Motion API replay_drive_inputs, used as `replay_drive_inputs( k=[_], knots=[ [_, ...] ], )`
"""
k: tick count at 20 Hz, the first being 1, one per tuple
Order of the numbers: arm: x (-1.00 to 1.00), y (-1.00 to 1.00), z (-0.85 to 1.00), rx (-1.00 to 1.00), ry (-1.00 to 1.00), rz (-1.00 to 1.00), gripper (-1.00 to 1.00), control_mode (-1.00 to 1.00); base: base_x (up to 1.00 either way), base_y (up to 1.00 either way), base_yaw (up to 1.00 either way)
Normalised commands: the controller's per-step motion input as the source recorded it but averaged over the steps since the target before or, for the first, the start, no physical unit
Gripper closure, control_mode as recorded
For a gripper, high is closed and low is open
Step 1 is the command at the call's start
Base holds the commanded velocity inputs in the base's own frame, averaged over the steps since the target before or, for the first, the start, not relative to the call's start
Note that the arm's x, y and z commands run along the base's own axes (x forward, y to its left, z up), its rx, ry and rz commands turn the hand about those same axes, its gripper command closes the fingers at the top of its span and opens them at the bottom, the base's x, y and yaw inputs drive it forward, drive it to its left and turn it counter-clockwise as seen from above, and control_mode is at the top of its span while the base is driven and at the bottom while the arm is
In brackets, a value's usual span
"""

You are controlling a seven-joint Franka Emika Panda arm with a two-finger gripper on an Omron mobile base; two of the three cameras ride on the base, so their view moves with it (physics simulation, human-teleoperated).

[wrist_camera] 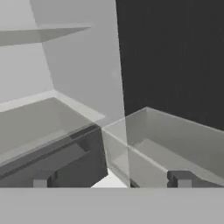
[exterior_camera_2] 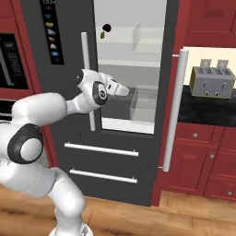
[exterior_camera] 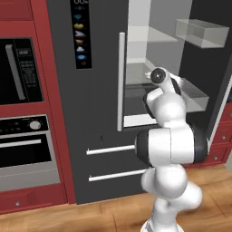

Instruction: Take the lemon wedge from the fridge and place it on the plate with fish on the dining counter.

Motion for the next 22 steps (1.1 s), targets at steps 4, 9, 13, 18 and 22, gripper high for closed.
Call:
replay_drive_inputs(
  k=[4,9,13,18,22],
  knots=[
    [0.0,0.86,0.66,-0.02,-0.04,0.64,-1.0,-1.0,0.0,0.0,0.0],
    [-0.61,0.74,0.83,0.0,0.0,0.52,-1.0,-1.0,0.0,0.0,0.0],
    [-0.73,0.43,0.7,0.0,0.0,0.31,-1.0,-1.0,0.0,0.0,0.0],
    [-0.49,0.0,0.34,0.0,-0.09,-0.05,-1.0,-1.0,0.0,0.0,0.0],
    [-0.46,0.0,1.0,-0.09,0.0,-0.27,-1.0,-1.0,0.0,0.0,0.0]
  ],
)
